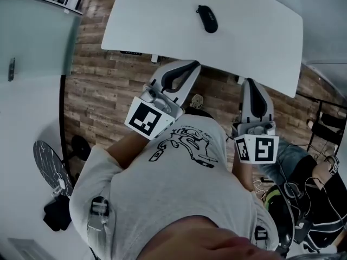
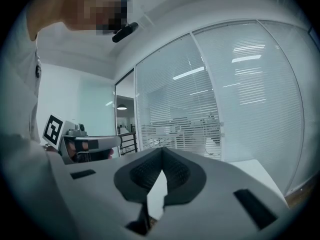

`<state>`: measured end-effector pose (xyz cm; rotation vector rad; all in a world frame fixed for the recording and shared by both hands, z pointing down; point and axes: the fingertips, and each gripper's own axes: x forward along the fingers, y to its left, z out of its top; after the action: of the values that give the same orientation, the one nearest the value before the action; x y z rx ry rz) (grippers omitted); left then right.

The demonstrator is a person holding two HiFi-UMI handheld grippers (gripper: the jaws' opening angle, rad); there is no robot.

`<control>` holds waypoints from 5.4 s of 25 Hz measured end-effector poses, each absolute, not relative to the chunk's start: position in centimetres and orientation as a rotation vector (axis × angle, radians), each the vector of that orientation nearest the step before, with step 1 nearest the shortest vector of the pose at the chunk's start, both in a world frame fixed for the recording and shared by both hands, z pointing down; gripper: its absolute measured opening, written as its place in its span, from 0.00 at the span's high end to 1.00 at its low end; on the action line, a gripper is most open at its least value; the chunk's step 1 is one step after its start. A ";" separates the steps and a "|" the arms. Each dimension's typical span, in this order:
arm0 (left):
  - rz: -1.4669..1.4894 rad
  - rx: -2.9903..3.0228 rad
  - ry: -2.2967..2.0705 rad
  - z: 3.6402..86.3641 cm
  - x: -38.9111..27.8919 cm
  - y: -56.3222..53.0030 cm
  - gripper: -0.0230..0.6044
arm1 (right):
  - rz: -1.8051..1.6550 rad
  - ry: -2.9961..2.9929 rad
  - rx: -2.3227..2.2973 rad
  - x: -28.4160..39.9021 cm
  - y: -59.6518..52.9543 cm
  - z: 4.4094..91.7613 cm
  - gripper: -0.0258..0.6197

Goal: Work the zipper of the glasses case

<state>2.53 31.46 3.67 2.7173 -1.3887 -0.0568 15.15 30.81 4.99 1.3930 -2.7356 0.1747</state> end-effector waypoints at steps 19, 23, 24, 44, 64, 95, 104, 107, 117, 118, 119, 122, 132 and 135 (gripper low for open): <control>-0.019 2.673 -1.436 5.6 3.0 21.5 0.93 | 0.231 -2.726 1.340 15.8 20.5 7.6 0.95; -0.027 2.666 -1.435 5.7 1.6 18.6 0.93 | 0.211 -2.721 1.318 14.2 17.7 7.4 0.95; -0.030 2.664 -1.435 5.8 1.3 17.9 0.93 | 0.208 -2.721 1.315 13.8 17.0 7.4 0.95; 0.010 2.657 -1.356 7.4 -5.7 4.2 0.93 | 0.162 -2.645 1.355 7.6 2.9 7.9 0.95; 0.242 2.548 -1.215 16.9 -1.5 0.4 0.93 | -0.195 -2.532 0.798 7.0 -1.6 17.3 0.95; 0.657 2.275 -0.969 40.6 0.2 -3.5 0.93 | -0.848 -1.986 -0.527 -0.6 -8.6 44.5 0.76; 0.624 2.253 -0.929 40.9 0.2 -2.7 0.93 | -0.926 -1.891 -0.788 -1.0 -7.3 45.6 0.78; 0.628 2.255 -0.916 41.3 0.1 -2.4 0.93 | -0.951 -1.819 -0.866 -0.7 -6.5 46.1 0.85; 0.624 2.272 -0.911 41.0 -0.4 -2.7 0.93 | -0.917 -1.824 -0.786 -1.6 -7.9 45.5 0.96; 0.624 2.274 -0.911 41.1 -0.3 -2.7 0.93 | -0.913 -1.828 -0.780 -1.6 -7.9 45.6 0.96; 0.627 2.275 -0.912 41.2 -0.1 -2.7 0.93 | -0.907 -1.833 -0.774 -1.4 -7.9 45.7 0.96; 0.638 2.282 -0.914 41.3 0.6 -2.8 0.93 | -0.880 -1.856 -0.747 -0.8 -7.9 45.9 0.96; 0.651 2.279 -0.908 41.4 0.4 -2.8 0.93 | -0.825 -1.867 -0.741 -0.7 -7.8 45.8 0.96; 0.676 2.274 -0.906 41.3 0.3 -2.8 0.93 | -0.804 -1.873 -0.740 -0.3 -7.6 45.7 0.96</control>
<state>0.32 -2.81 41.35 2.2736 -0.9064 0.6763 -0.34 -7.56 45.70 -0.7400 -1.8732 -0.8035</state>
